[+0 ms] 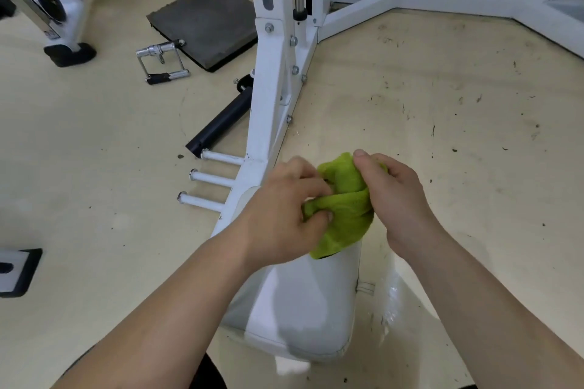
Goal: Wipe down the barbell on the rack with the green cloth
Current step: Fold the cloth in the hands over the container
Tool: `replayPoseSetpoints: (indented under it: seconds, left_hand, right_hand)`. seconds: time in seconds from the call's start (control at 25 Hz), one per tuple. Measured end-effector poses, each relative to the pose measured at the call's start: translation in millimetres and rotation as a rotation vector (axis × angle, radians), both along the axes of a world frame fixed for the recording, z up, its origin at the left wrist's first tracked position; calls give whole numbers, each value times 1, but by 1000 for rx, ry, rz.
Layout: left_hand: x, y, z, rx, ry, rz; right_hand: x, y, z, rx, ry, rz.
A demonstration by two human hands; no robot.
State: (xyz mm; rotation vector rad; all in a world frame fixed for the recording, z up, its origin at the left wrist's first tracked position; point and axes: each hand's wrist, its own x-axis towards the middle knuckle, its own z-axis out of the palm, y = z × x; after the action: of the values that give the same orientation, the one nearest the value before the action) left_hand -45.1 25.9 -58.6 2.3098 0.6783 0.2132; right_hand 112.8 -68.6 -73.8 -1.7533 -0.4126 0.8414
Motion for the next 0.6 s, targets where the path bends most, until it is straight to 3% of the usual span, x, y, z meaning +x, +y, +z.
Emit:
replayPoseSetpoints:
  seconds: [0.08,0.28,0.36,0.48,0.6]
  left_hand:
    - [-3,4,2,52,-58,-29]
    - [-6,7,11,-408,-91,135]
    - [-12,14,6,-493,-71,199]
    - [-25,25,-3,-588,75,265]
    - [-30,28,-15,-507,234,263]
  right_hand:
    - [7,-3,7,32,123,170]
    - [6,-13,16,129,466,476]
    - [6,-16,11,111,544,524]
    - [0,-16,-6,-92,495,559]
    - [-25,-16,-25,-286,340,506]
